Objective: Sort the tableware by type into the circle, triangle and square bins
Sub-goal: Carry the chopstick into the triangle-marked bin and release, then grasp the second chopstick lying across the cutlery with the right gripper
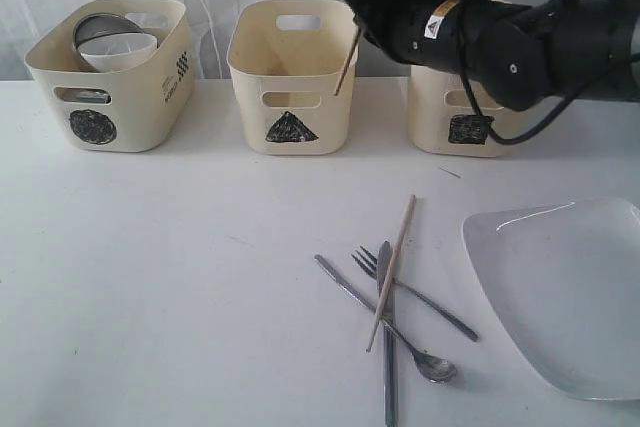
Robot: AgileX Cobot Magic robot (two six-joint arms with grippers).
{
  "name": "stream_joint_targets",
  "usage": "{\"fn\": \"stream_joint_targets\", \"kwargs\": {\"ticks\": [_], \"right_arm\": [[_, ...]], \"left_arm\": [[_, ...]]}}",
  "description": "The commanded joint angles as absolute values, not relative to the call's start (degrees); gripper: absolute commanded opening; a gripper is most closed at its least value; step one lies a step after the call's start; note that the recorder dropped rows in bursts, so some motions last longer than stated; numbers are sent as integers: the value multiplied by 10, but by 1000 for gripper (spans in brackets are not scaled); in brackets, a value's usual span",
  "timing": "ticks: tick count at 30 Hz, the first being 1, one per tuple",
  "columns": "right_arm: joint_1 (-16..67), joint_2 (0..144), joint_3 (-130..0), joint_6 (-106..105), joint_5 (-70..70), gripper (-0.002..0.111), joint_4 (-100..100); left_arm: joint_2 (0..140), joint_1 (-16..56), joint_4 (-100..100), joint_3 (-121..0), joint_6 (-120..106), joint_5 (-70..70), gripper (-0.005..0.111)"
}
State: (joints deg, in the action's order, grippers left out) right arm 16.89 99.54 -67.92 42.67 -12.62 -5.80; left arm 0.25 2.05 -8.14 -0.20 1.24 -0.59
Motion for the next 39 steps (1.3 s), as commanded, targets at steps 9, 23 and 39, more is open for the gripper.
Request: {"fn": "stream_joint_targets", "kwargs": {"ticks": [9, 23, 39], "right_arm": [[154, 1155, -892, 422, -137, 0, -125], [155, 1273, -1053, 422, -14, 27, -154], [162, 1050, -768, 331, 161, 31, -149]], "left_arm": [[0, 19, -85, 0, 12, -8, 0], [0, 19, -85, 0, 12, -8, 0], [0, 19, -85, 0, 12, -8, 0]]}}
